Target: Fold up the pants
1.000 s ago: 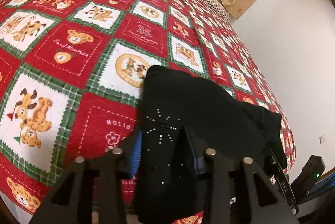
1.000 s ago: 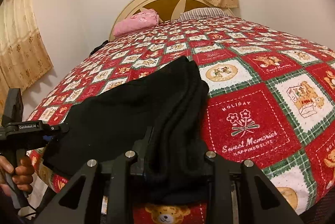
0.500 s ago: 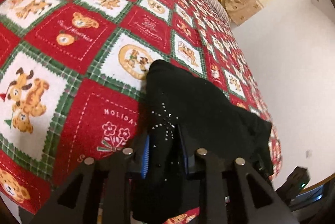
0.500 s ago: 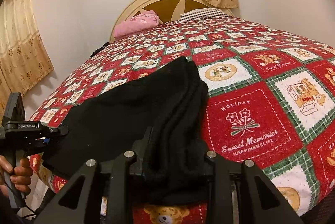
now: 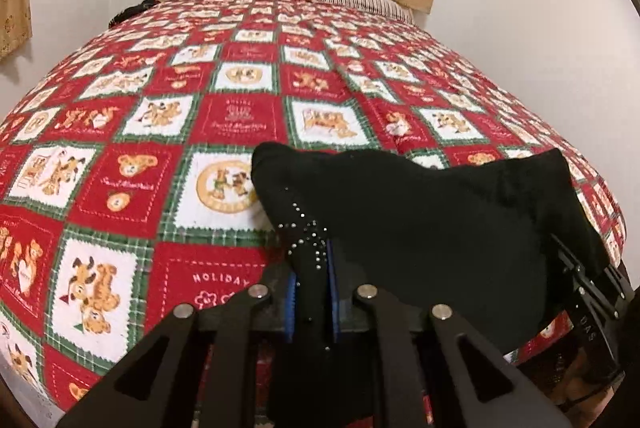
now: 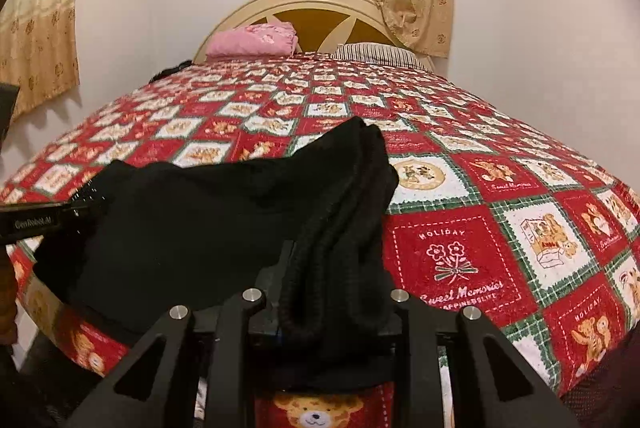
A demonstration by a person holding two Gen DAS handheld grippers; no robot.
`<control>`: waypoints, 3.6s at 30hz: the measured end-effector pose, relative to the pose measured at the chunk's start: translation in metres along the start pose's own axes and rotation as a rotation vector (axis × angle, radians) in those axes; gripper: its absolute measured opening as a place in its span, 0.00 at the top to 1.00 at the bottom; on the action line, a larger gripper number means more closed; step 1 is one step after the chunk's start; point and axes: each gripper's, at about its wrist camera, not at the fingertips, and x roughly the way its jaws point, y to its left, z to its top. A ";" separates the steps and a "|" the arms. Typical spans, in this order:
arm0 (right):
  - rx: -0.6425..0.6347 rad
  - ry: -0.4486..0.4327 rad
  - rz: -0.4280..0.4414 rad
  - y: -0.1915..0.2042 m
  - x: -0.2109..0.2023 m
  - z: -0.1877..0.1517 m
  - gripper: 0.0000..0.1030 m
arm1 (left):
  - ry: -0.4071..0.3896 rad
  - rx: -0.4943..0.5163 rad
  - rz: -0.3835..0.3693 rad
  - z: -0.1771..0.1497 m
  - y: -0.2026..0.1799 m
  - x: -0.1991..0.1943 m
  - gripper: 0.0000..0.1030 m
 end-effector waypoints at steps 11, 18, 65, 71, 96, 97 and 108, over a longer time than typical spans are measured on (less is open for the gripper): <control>-0.032 -0.059 0.020 0.022 -0.017 0.010 0.73 | -0.063 0.058 0.059 0.006 -0.007 -0.015 0.87; -0.027 -0.080 0.025 0.024 -0.025 0.016 0.73 | -0.067 0.056 0.060 0.008 -0.006 -0.018 0.87; -0.104 -0.166 0.275 0.142 0.002 0.090 0.73 | -0.186 -0.086 0.234 0.054 0.110 -0.052 0.88; -0.127 -0.177 0.333 0.173 0.011 0.102 0.73 | -0.203 -0.120 0.286 0.058 0.137 -0.058 0.88; -0.028 -0.073 0.499 0.247 0.102 0.142 0.73 | -0.251 -0.143 0.514 0.105 0.209 -0.052 0.88; -0.021 -0.056 0.500 0.249 0.110 0.141 0.73 | -0.239 -0.145 0.518 0.105 0.212 -0.047 0.88; -0.048 0.079 0.440 0.258 0.168 0.122 0.73 | -0.070 -0.216 0.503 0.090 0.248 0.009 0.88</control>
